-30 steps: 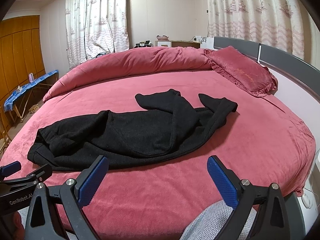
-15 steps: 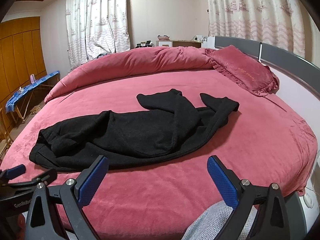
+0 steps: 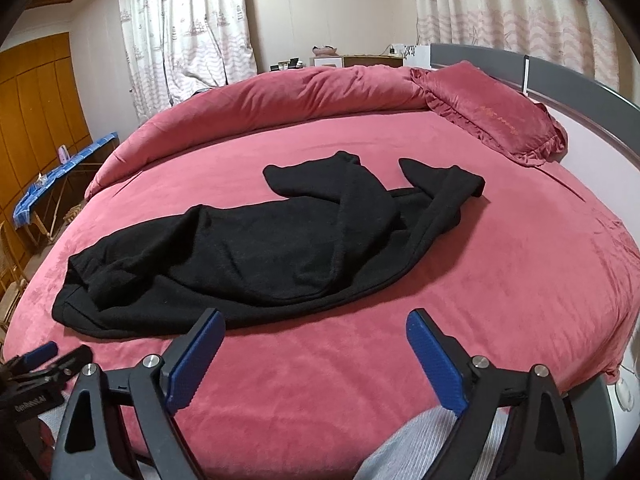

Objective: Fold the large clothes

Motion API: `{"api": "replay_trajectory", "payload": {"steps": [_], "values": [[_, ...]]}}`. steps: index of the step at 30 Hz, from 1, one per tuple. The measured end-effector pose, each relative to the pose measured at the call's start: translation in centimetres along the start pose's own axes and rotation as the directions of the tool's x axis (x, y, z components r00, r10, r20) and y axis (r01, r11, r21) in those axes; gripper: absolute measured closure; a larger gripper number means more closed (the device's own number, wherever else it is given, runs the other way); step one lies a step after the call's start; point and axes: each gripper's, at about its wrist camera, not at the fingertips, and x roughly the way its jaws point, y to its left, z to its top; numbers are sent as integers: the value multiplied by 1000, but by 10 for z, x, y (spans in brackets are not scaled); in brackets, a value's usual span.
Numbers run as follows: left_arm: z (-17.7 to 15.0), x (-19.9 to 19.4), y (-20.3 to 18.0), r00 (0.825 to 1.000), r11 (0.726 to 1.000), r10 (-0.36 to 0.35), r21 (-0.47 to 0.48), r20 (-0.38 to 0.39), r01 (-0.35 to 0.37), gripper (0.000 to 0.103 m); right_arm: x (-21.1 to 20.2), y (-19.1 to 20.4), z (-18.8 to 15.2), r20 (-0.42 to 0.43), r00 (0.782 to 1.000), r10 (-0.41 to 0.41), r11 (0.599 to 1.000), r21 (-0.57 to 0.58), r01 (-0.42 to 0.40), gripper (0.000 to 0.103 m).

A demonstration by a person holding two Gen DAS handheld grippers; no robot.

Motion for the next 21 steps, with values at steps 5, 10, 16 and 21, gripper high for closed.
{"api": "replay_trajectory", "payload": {"steps": [5,10,16,21], "values": [[24,26,29,996,986,-74,-156,-57,64,3,35,-17,10,-44,999,24,1000,15,-23,15],[53,52,49,998,969,-58,-242,-39,47,11,79,-31,25,-95,995,6,999,48,-2,28],[78,94,61,995,980,33,-193,-98,-52,29,126,-43,54,-110,994,5,999,51,1,33],[89,126,72,983,978,75,-182,-165,-106,38,172,-50,73,-188,982,-17,997,76,32,33]]}}
